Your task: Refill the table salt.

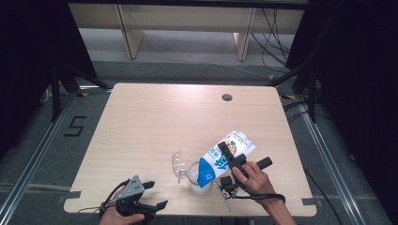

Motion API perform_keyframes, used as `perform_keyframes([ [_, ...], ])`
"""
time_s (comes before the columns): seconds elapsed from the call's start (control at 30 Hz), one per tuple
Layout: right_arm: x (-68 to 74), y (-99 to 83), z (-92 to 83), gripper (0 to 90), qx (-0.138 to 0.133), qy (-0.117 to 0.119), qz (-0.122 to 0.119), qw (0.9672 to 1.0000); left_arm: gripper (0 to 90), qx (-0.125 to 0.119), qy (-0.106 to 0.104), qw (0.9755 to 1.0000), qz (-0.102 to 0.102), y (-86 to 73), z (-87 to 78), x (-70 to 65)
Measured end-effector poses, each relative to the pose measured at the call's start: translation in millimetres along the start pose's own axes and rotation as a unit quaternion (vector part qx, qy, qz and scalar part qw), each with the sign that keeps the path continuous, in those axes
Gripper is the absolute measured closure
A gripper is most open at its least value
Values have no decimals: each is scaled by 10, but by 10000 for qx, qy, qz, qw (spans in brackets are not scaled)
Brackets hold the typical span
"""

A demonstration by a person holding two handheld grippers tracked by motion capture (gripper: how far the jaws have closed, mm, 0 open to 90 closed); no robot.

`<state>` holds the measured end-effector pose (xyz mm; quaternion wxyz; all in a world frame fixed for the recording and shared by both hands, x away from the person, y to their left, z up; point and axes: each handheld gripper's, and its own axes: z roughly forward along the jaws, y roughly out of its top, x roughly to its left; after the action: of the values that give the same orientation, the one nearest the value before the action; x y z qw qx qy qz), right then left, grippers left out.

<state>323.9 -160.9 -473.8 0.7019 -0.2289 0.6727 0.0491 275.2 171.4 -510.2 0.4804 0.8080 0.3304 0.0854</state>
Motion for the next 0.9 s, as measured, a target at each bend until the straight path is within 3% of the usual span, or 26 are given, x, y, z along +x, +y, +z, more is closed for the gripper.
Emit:
perform_keyframes([
  [0.17,-13,2,-2,690,-11,-16,-85,10000,153,29,-8,10000,10,3,-3,2],
  [0.33,8,-2,-3,694,8,-8,74,10000,153,1,0,10000,3,0,-1,0],
  [0.53,-16,0,-2,698,-13,-25,-60,10000,153,22,5,10000,24,2,-4,0],
  [0.9,-15,-3,-7,704,4,-6,2,10000,153,-21,5,10000,-34,1,2,-7],
])
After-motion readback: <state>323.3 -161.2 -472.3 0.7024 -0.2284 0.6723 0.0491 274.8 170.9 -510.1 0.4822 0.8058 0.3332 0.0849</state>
